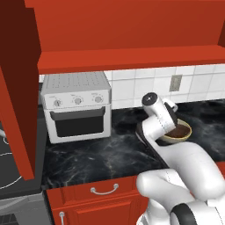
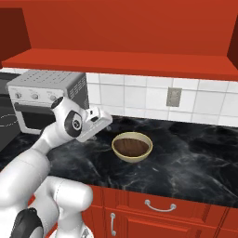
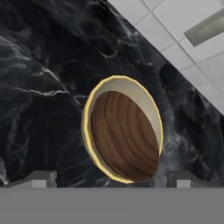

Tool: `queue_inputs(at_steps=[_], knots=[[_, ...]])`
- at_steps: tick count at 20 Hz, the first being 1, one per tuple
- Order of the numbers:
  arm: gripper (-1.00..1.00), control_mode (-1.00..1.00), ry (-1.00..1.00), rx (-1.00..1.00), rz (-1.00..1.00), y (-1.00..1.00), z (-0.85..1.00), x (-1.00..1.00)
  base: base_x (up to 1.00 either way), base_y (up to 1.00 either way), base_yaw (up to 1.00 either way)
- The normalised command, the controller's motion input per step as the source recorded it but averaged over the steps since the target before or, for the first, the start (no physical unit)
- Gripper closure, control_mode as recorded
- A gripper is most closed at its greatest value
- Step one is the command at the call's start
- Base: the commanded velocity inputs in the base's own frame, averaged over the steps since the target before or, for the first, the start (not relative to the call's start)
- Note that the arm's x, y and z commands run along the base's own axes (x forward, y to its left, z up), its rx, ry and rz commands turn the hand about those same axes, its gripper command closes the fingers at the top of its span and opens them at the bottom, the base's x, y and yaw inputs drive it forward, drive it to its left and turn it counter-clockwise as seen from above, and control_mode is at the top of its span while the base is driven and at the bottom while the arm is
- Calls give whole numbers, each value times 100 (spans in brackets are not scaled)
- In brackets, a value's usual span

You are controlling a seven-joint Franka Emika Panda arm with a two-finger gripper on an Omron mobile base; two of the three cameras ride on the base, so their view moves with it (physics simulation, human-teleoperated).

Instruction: Pick up the bowls on the counter and stack them on top of one another in the open cabinet. Place the smaller bowl on top of the larger bowl.

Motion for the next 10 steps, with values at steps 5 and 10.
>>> queue_inputs(at_steps=[5, 10], knots=[[-100, -100, 2, 2, -16, -24, -4, 0, 0, 0, 0], [-100, -100, 5, 1, -20, -23, -10, 0, 0, 0, 0]])
